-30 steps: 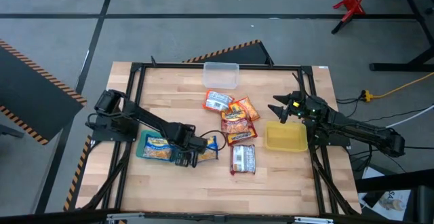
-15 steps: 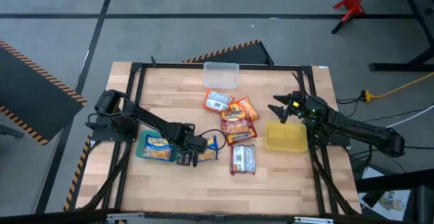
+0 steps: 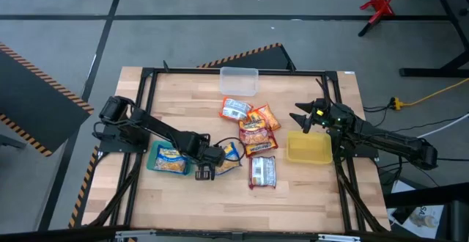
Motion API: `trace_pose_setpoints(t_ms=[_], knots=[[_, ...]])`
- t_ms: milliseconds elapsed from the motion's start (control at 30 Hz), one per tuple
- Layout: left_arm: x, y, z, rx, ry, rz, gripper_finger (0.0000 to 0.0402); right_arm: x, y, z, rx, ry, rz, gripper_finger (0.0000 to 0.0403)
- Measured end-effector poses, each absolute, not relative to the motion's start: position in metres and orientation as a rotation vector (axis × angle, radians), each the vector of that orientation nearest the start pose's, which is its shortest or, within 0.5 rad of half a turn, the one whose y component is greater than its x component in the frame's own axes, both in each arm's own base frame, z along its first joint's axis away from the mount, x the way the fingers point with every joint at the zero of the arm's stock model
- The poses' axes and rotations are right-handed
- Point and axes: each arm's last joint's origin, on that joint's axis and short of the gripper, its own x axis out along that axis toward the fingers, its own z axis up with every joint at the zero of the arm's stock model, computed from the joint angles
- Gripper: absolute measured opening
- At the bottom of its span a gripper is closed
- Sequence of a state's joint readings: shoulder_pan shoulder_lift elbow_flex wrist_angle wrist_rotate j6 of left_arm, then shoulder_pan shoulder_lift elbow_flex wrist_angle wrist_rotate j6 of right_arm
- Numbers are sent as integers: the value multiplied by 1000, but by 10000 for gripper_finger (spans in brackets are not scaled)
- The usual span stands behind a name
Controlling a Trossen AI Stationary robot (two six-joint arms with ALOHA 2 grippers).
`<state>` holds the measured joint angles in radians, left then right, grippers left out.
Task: Sort Maruchan noodles
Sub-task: Put the blue noodle pack into the green bin
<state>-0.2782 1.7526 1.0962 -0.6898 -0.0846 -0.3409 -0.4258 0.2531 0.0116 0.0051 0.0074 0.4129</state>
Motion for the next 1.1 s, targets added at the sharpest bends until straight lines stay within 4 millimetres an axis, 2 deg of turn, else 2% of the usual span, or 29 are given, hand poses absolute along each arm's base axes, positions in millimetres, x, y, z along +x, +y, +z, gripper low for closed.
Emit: trace_pose_setpoints(t_ms=[200,300,533,700,900,1100], knots=[[310,-85,197,-127,1248,104,2,101,-46,147,454,141,-474,340],[304,-88,212,-140,1259,109,2,101,-46,147,455,141,-474,340],[277,-103,263,-68,1338,62,2,101,-46,147,454,141,-475,340],[246,-106,297,-7,1450,3,2,101,-46,147,454,140,-478,340],[209,-101,319,104,1516,-156,2,101,-46,147,462,137,-483,340],[185,-92,318,190,1497,-213,2,100,-46,147,480,128,-497,340]])
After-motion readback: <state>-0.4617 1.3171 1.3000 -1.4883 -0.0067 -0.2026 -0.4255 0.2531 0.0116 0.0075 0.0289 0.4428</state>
